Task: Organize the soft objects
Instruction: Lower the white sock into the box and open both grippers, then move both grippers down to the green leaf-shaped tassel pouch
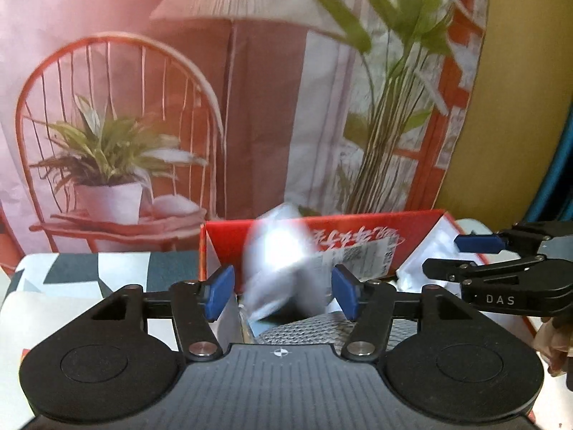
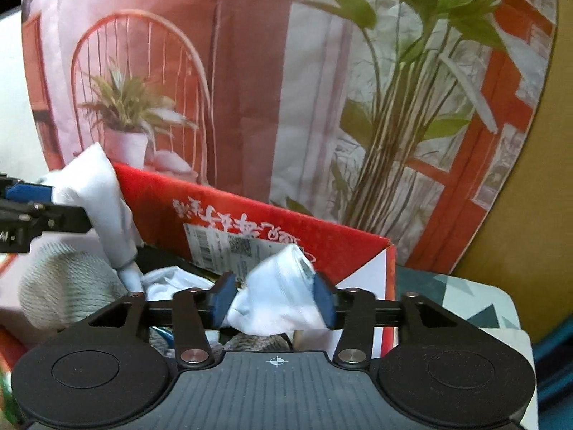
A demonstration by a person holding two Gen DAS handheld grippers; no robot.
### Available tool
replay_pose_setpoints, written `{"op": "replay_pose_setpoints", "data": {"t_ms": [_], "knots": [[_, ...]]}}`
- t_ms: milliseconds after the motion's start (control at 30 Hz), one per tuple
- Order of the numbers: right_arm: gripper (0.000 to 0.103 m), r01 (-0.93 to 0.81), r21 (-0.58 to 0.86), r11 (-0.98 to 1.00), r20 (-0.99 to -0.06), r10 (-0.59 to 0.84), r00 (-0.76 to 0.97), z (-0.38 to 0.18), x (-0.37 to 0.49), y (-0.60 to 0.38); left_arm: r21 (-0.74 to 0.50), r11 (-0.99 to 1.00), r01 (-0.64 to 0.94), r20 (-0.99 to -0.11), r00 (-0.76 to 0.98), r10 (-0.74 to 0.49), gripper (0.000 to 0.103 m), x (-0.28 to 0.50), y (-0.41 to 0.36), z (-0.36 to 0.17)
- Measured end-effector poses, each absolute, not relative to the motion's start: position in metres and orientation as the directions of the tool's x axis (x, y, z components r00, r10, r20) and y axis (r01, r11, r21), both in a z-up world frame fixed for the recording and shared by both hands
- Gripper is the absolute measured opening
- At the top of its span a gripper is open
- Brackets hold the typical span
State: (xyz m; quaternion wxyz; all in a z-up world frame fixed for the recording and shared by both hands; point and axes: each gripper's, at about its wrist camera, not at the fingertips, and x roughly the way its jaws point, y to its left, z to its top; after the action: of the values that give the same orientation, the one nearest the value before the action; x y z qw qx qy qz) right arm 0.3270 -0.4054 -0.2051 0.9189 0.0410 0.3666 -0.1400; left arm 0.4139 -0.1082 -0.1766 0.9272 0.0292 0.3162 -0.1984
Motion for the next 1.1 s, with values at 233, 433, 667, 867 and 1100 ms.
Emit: {"op": "replay_pose_setpoints", "data": {"t_ms": [233, 433, 667, 867, 1100], "knots": [[0.05, 0.292, 0.039, 0.956, -0.623, -0.206, 0.754, -0.181, 0.292, -0.388, -0.05, 0.914, 0.402, -0.556, 0.749, -0.36, 0.066, 0.378, -0.095, -0.152], [0.05, 0.268, 0.109, 0.957, -0.551, -0.166, 0.818, -0.172, 0.252, -0.359, -0.078, 0.919, 0.386, -0.549, 0.753, -0.363, 0.068, 0.342, -0.066, -0.152], [0.05, 0.248, 0.153, 0.957, -0.506, -0.14, 0.851, -0.183, 0.214, -0.321, -0.11, 0.934, 0.34, -0.592, 0.733, -0.336, 0.068, 0.308, -0.027, -0.185], [0.05, 0.227, 0.176, 0.958, -0.51, -0.109, 0.853, -0.204, 0.191, -0.295, -0.162, 0.939, 0.305, -0.665, 0.67, -0.332, 0.067, 0.298, -0.008, -0.23], [0.05, 0.231, 0.191, 0.954, -0.598, -0.073, 0.798, -0.245, 0.181, -0.277, -0.239, 0.912, 0.334, -0.706, 0.585, -0.4, 0.067, 0.304, -0.019, -0.273]]}}
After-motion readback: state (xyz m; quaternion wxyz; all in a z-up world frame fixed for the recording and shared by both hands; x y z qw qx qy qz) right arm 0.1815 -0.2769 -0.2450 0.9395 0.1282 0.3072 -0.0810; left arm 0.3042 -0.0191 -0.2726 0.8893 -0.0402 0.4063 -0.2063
